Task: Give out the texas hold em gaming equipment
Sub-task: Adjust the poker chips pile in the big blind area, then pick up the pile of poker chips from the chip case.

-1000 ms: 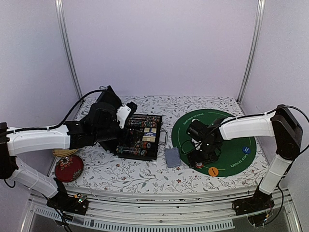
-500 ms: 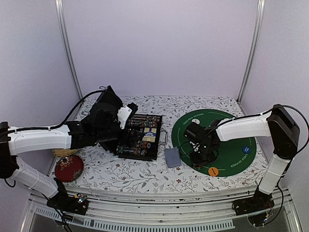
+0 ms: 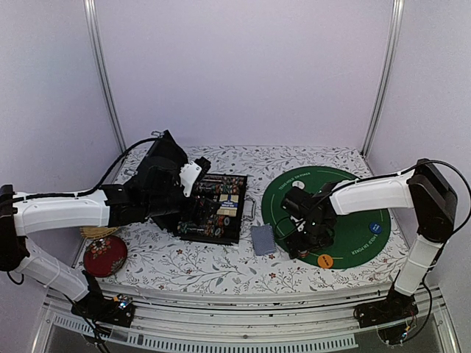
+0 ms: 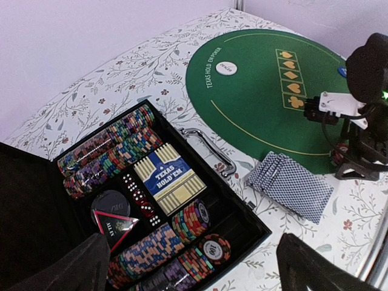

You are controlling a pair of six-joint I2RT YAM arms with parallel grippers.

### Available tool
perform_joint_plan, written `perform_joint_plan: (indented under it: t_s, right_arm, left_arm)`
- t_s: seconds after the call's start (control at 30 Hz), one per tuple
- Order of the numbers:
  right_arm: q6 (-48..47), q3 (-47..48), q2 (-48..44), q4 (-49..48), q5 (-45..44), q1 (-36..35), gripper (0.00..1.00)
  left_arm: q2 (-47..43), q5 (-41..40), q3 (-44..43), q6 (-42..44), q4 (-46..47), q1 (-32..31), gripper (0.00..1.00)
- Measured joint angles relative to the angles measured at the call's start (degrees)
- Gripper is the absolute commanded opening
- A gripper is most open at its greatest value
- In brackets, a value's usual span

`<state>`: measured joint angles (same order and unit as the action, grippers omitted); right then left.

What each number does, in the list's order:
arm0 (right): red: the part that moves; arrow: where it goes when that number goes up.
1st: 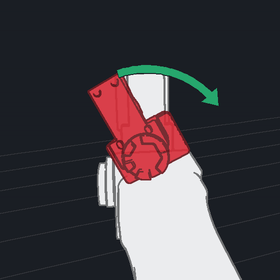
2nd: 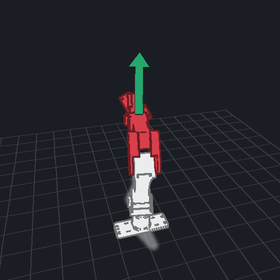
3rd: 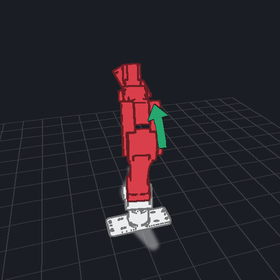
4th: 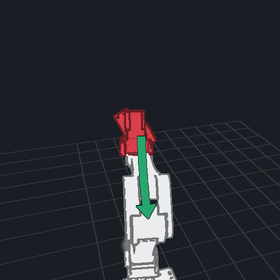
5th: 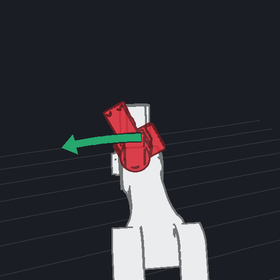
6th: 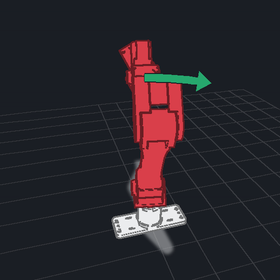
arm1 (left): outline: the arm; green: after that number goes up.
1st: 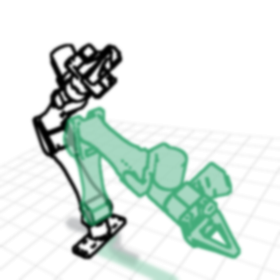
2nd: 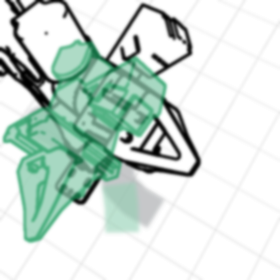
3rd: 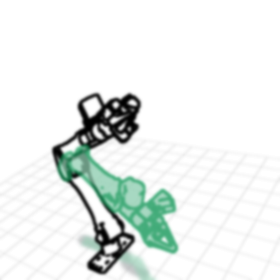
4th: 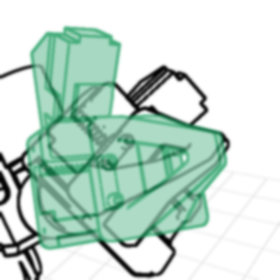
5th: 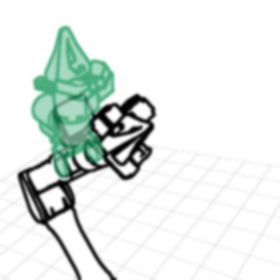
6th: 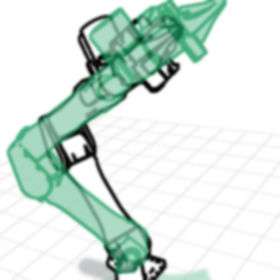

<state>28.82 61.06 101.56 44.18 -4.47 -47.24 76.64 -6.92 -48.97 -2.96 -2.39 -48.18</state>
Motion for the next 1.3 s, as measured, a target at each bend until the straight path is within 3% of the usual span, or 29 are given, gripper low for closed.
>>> perform_joint_plan:
  t_s: [0.23, 0.4, 0.5, 0.93, 1.3]
  right_arm:
    - [-3.56, 7.06, -2.12, 6.88, -2.43, 0.92, 0.99]
    - [-7.91, 13.77, -10.29, 6.08, -2.56, 4.96, 0.99]
    - [-9.75, 14.99, -13.62, 3.69, -2.95, 6.80, 0.99]
    - [-15.34, 10.56, -9.05, -1.57, -3.67, 7.50, 0.99]
    - [-17.49, 9.77, -7.17, -3.93, -2.25, 8.31, 0.99]
  left_arm:
    - [1.86, 0.61, -2.86, -0.22, -3.41, 0.39, 0.97]
    - [8.55, 1.73, -11.41, -3.76, -9.81, 2.51, 0.78]
    - [14.95, 1.99, -17.97, -7.65, -12.55, 2.82, 0.75]
    - [29.70, -7.08, -22.91, -18.12, -17.66, 0.15, 0.50]
    - [33.90, -7.87, -24.83, -19.82, -19.37, -0.72, 0.49]
